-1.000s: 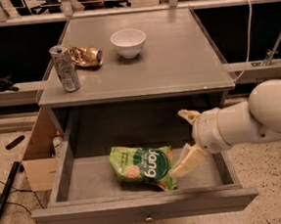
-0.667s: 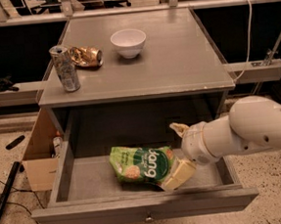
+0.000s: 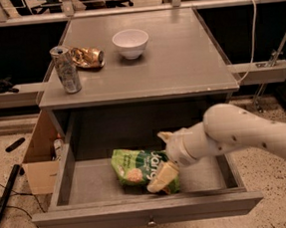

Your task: Pick green rice chip bag from top drawer and place on counter

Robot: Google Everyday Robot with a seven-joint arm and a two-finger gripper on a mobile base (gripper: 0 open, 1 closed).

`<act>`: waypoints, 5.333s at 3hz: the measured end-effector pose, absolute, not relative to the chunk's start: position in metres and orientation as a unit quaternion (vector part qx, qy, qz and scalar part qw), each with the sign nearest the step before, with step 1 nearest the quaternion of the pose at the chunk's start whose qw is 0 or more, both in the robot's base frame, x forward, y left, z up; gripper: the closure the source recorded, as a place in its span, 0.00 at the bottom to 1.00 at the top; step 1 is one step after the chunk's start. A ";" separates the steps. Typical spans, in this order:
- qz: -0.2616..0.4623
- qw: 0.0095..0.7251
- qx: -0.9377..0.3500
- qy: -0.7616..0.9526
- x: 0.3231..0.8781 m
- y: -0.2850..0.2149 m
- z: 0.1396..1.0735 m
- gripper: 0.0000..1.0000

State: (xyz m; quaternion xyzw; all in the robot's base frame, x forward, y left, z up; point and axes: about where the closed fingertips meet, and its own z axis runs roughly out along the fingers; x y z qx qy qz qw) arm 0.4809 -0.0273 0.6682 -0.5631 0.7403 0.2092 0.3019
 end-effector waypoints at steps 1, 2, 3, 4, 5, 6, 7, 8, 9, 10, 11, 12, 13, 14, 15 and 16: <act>0.227 0.301 -0.559 0.738 0.517 0.001 0.666 0.00; 0.242 0.311 -0.547 0.739 0.534 0.018 0.665 0.00; 0.245 0.341 -0.531 0.736 0.518 0.027 0.677 0.00; 0.247 0.350 -0.519 0.740 0.473 0.019 0.669 0.00; 0.243 0.347 -0.524 0.739 0.479 0.019 0.669 0.00; 0.237 0.338 -0.526 0.743 0.488 0.018 0.658 0.00; 0.236 0.334 -0.525 0.746 0.484 0.019 0.643 0.00; 0.230 0.339 -0.521 0.749 0.479 0.015 0.632 0.00; 0.229 0.340 -0.520 0.749 0.478 0.015 0.630 0.14; 0.229 0.340 -0.520 0.749 0.478 0.015 0.630 0.37; 0.229 0.340 -0.520 0.749 0.478 0.015 0.630 0.68; 0.229 0.340 -0.520 0.749 0.478 0.015 0.630 0.91; 0.229 0.339 -0.520 0.749 0.478 0.015 0.630 1.00; 0.229 0.339 -0.520 0.749 0.478 0.015 0.630 1.00; 0.209 0.340 -0.529 0.749 0.481 0.005 0.662 1.00; 0.169 0.351 -0.542 0.745 0.488 -0.017 0.730 1.00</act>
Offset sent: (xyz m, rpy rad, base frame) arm 0.0748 0.0614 -0.0024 0.1238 0.0344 -0.0369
